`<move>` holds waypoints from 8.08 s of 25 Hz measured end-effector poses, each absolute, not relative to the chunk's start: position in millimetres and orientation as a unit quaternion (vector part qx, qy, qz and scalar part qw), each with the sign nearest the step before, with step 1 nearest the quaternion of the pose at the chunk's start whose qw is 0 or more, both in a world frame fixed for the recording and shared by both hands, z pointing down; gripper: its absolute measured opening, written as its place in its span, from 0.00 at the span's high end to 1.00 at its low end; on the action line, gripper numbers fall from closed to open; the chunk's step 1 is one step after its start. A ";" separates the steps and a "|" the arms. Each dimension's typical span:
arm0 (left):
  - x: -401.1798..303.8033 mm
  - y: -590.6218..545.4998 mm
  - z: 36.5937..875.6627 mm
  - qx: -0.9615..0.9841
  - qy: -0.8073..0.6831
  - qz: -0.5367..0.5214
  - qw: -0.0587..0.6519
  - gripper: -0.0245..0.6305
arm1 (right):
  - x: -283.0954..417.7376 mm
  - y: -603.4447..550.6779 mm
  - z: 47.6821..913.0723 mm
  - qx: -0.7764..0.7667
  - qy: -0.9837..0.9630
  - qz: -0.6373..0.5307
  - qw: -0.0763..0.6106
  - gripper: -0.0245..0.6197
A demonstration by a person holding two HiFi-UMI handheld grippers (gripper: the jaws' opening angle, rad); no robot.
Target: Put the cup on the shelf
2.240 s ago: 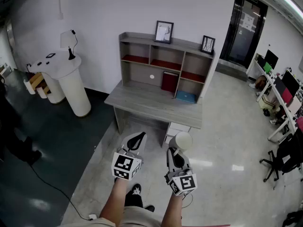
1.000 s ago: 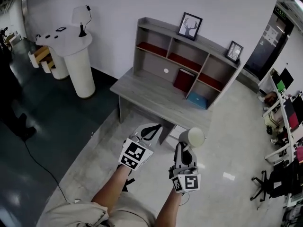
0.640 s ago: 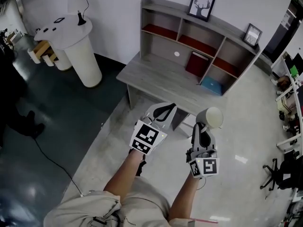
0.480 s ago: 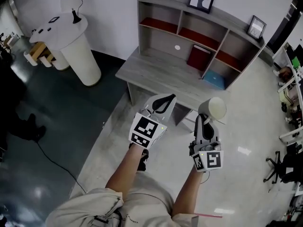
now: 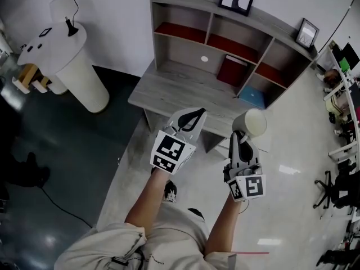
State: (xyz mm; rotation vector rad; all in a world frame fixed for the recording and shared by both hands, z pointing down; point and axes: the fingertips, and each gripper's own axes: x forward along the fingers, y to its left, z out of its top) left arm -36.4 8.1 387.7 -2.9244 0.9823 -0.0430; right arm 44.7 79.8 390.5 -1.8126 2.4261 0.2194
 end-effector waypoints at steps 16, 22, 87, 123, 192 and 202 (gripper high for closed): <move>-59.1 -45.8 394.4 -0.944 0.331 -0.003 0.012 0.95 | 42.7 34.7 399.7 -0.599 0.797 0.063 0.039 0.94; -50.2 -73.8 385.6 -0.944 0.329 0.003 0.023 0.95 | 47.7 4.7 392.3 -0.599 0.796 0.072 0.052 0.94; 56.3 -382.8 401.4 -0.926 0.377 -0.023 0.010 0.95 | 165.1 -386.3 418.1 -0.557 0.828 0.050 0.032 0.94; 121.7 -417.1 420.9 -0.962 0.271 -0.030 -0.002 0.95 | 154.4 -420.4 447.6 -0.562 0.827 -0.010 0.008 0.94; 122.1 -364.5 412.9 -0.957 0.287 -0.029 0.009 0.95 | 227.2 -384.6 454.6 -0.677 0.735 -0.017 -0.033 0.83; 95.6 -348.9 436.3 -0.949 0.306 -0.068 0.002 0.95 | 230.9 -379.9 462.6 -0.705 0.707 -0.005 -0.046 0.81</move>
